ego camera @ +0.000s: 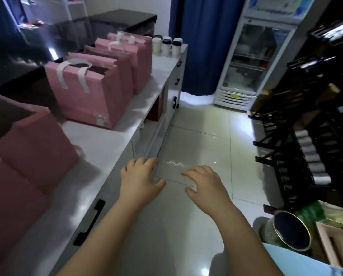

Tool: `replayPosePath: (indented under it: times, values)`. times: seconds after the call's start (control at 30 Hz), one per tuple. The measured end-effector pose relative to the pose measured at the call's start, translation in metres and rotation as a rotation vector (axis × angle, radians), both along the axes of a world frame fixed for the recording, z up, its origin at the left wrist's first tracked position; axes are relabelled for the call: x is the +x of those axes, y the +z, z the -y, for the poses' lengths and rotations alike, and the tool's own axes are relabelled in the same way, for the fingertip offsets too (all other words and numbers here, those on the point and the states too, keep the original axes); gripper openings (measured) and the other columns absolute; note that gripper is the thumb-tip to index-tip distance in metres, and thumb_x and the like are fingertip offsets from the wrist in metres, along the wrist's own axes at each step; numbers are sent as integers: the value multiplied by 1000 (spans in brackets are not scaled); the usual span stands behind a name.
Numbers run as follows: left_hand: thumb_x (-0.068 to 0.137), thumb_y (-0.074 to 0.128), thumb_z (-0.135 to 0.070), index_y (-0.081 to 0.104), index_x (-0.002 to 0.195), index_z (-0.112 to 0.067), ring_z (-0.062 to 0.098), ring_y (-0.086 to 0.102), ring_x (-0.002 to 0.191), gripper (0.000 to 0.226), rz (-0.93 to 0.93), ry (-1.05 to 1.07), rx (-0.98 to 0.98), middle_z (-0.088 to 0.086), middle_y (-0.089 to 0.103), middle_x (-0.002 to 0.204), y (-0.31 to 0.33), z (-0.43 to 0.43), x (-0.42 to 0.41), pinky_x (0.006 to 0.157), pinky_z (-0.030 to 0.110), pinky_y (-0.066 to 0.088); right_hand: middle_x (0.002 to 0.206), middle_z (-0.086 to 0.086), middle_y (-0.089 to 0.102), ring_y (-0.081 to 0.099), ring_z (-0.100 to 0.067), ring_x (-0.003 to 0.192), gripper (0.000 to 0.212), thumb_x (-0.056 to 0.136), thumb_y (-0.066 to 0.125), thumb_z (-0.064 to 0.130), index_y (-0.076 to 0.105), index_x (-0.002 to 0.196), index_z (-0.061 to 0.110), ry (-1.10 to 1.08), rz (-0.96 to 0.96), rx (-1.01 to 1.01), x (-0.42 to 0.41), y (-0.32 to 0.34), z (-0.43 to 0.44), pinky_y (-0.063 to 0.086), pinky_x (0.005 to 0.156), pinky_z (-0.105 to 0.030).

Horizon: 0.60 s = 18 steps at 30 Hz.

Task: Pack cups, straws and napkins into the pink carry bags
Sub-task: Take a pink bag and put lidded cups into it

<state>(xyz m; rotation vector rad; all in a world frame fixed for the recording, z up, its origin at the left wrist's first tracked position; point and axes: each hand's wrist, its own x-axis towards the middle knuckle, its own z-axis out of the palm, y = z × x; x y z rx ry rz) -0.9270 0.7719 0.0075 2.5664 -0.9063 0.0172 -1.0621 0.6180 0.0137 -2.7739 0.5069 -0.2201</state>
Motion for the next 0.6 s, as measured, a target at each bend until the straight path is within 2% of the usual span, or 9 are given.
replayPosePath:
  times: [0.27, 0.43, 0.6]
  values:
    - [77, 60, -51, 50, 130, -35, 20, 40, 125, 55, -42, -180, 37, -8, 51, 131, -14, 150, 76, 99, 37, 30, 127, 10, 56, 39, -15, 125, 42, 86, 63, 27, 57, 128, 29, -128, -32, 101, 75, -15, 130, 32, 102, -31]
    - [76, 63, -50, 52, 128, -35, 21, 42, 123, 55, 3, -134, -25, -8, 54, 130, -18, 266, 137, 98, 38, 32, 129, 12, 55, 38, -13, 125, 44, 85, 65, 25, 58, 128, 31, -116, 6, 115, 136, -16, 257, 33, 103, -28]
    - [78, 60, -49, 49, 131, -36, 19, 39, 126, 56, 22, -126, -22, -9, 52, 131, -1, 392, 186, 98, 36, 29, 131, 11, 54, 39, -17, 125, 44, 85, 64, 25, 57, 128, 30, -72, -15, 79, 204, 8, 384, 33, 104, -33]
